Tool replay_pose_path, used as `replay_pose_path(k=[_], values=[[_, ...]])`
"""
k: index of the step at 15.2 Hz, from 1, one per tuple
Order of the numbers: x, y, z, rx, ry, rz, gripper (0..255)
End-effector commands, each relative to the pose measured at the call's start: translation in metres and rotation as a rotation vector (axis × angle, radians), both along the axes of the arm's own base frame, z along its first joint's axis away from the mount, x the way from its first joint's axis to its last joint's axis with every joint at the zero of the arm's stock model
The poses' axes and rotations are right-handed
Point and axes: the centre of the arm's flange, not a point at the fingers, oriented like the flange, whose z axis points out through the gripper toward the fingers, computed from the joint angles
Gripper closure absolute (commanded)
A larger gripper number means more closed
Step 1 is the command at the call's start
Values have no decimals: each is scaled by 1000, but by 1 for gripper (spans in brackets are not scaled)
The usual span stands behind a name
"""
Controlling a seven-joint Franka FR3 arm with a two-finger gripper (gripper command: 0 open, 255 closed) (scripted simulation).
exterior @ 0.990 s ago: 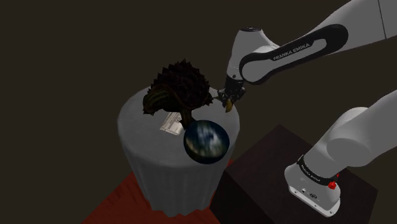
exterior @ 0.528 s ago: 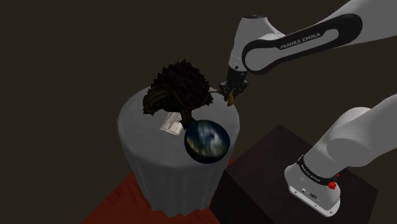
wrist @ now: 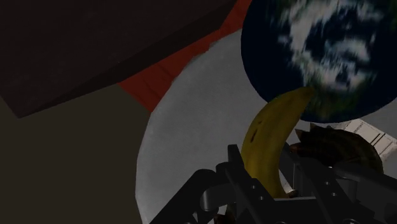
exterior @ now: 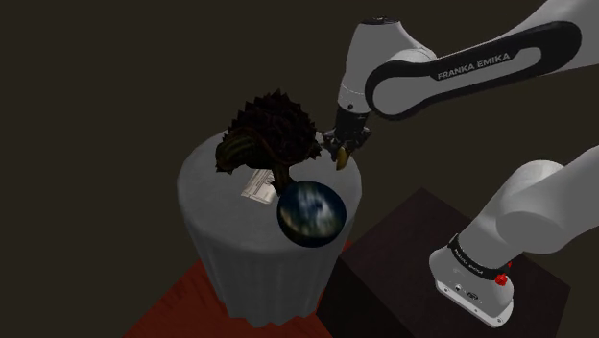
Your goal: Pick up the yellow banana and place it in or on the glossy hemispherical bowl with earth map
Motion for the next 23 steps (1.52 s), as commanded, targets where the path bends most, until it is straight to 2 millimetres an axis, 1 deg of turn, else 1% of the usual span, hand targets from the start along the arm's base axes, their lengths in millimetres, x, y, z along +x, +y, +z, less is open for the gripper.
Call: replay_pose_path(k=[1,8,9,22,23], values=[[-13,21,-1,0,0,-2,255],[-53,104,-1,0,0,-2,255],[-57,113,-1,0,0,-2,255],[-57,113,-71,0,0,-2,255],[-57,113,-71,0,0,-2,255]])
